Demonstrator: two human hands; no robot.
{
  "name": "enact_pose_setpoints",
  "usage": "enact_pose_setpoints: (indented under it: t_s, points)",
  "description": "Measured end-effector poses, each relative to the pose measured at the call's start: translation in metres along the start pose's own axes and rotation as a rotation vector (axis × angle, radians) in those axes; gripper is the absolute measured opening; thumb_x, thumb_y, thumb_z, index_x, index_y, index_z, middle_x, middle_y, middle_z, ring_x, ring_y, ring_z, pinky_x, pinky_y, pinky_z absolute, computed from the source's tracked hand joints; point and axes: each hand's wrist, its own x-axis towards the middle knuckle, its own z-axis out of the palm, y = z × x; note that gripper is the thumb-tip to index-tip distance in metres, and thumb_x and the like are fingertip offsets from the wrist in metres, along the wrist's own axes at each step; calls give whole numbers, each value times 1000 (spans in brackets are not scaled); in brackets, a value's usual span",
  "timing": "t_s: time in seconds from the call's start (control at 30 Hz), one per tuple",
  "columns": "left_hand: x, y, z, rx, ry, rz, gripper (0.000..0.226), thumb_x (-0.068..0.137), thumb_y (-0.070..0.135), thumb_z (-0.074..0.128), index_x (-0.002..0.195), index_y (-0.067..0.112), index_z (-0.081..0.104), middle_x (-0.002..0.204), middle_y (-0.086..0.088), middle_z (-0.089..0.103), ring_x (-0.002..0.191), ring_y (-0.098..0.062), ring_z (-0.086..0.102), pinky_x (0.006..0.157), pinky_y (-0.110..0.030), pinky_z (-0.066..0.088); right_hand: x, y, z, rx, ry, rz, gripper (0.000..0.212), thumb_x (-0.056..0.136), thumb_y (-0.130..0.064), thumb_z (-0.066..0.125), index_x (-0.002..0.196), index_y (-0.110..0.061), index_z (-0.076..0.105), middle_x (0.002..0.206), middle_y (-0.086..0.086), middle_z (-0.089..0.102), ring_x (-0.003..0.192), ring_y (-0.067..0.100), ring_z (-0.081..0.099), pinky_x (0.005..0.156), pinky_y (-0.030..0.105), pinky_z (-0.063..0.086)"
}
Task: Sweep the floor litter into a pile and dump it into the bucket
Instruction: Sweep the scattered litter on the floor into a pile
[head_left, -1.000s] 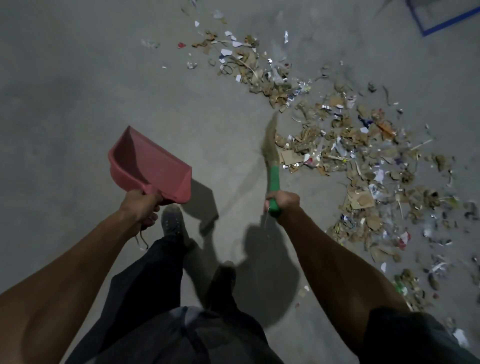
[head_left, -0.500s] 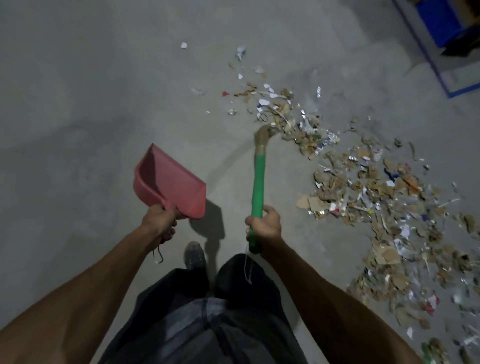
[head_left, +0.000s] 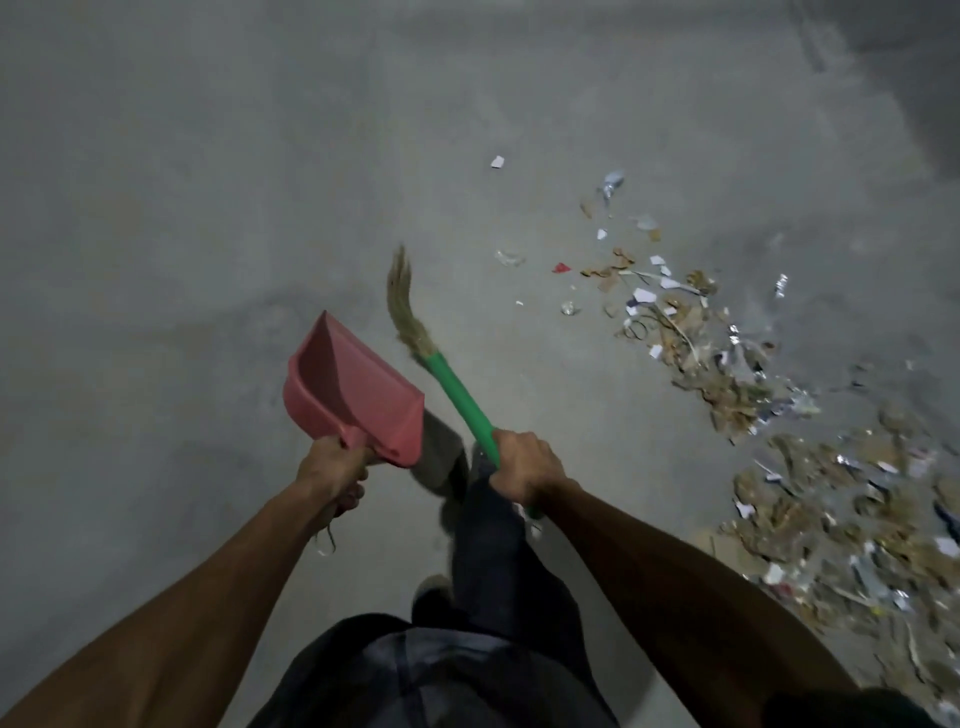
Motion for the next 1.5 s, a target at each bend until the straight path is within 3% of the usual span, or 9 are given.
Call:
enact_pose_setpoints:
  t_s: [0.17,0.3,0.4,0.5,0.73,0.97,1.13,1.4,1.5]
  points:
    - [33,61,11,-15,9,-62,14,88,6,61,100,-2,58,66,-9,42,36,-10,29,35,-17,23,66,29,-43,152,-44,160,39,82,-22,65,119,-12,60,111,12,64,97,31,65,76,33,54]
    - [56,97,25,-22,1,-55,20,89,7,61,107,-1,58,66,-8,42,38,-11,30,35,-19,24,106,54,-79,614,51,380,42,76,-2,72,117,-10,63,88,12,66,70,26,66,56,30,52]
    - [69,119,36,-9,-21,-44,22,89,9,61,109,-1,58,68,-9,44,39,-12,33,36,-20,26,132,56,-101,965,159,450,26,77,5,68,97,-12,62,71,12,59,49,21,56,40,22,43]
    - [81,137,46,20,-46,-36,22,88,9,62,108,0,58,69,-9,46,40,-13,35,37,-20,26,156,55,-117,1319,250,530,10,80,10,61,87,3,58,59,13,50,38,17,49,37,23,41]
    - [92,175,64,104,-87,19,21,89,9,62,106,-1,57,72,-11,48,43,-16,38,35,-20,28,148,88,-154,1815,479,695,13,90,8,51,81,-1,49,58,8,46,29,11,46,35,16,39]
    - [94,198,70,134,-135,66,16,89,6,63,103,-1,59,71,-11,45,43,-16,33,32,-16,23,106,83,-171,1823,710,785,10,81,11,59,88,4,56,62,13,50,31,14,46,35,19,40]
    - [90,205,67,148,-153,58,15,84,3,68,94,3,57,69,-10,42,44,-15,30,33,-15,22,67,33,-148,1507,487,533,38,87,7,58,114,-19,53,73,17,55,46,17,49,38,23,40]
    - [84,212,68,224,-157,65,16,83,5,70,83,5,54,68,-10,42,41,-15,31,32,-15,22,76,14,-122,1241,117,325,48,80,15,61,125,9,48,65,21,51,41,22,46,35,22,39]
    - [85,214,72,235,-162,66,14,84,5,70,88,3,56,69,-10,42,41,-15,31,32,-14,23,80,28,-121,1243,125,405,28,79,15,61,107,12,55,55,16,49,36,20,47,34,21,37]
